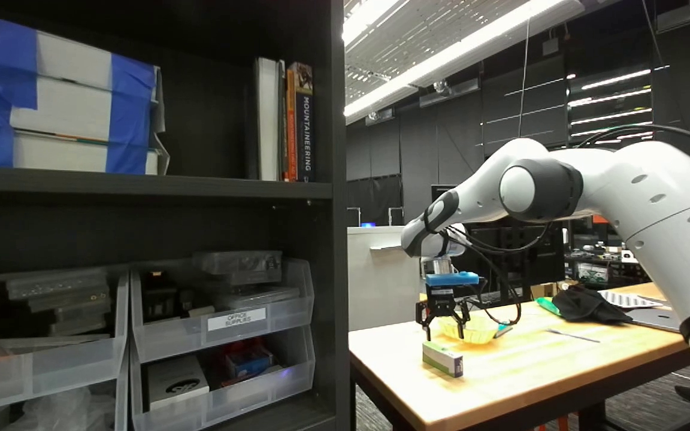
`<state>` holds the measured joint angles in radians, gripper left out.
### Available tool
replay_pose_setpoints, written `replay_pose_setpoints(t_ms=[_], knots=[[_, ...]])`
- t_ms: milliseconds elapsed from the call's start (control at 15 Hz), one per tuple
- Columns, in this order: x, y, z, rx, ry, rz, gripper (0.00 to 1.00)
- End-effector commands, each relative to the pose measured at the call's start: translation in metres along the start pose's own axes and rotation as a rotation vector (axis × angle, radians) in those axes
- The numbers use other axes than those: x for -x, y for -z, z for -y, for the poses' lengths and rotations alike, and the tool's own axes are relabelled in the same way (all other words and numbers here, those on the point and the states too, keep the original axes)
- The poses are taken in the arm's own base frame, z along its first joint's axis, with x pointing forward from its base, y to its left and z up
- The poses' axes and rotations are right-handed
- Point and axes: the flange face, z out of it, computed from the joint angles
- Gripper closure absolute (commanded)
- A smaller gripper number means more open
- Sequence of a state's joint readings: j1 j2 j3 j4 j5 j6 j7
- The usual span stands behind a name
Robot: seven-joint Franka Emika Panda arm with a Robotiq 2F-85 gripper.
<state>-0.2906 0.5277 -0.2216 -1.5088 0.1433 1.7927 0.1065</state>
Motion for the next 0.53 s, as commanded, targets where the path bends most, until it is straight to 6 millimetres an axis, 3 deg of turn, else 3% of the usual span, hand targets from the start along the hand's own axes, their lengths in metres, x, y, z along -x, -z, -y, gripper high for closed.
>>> replay_pose_setpoints(t_ms=[0, 467], knots=[[-0.001, -0.0002, 0.0, 0.001, 0.001, 0.002, 0.0], [-0.0099, -0.0061, -0.0012, 0.01, -0.01, -0.017, 0.0]])
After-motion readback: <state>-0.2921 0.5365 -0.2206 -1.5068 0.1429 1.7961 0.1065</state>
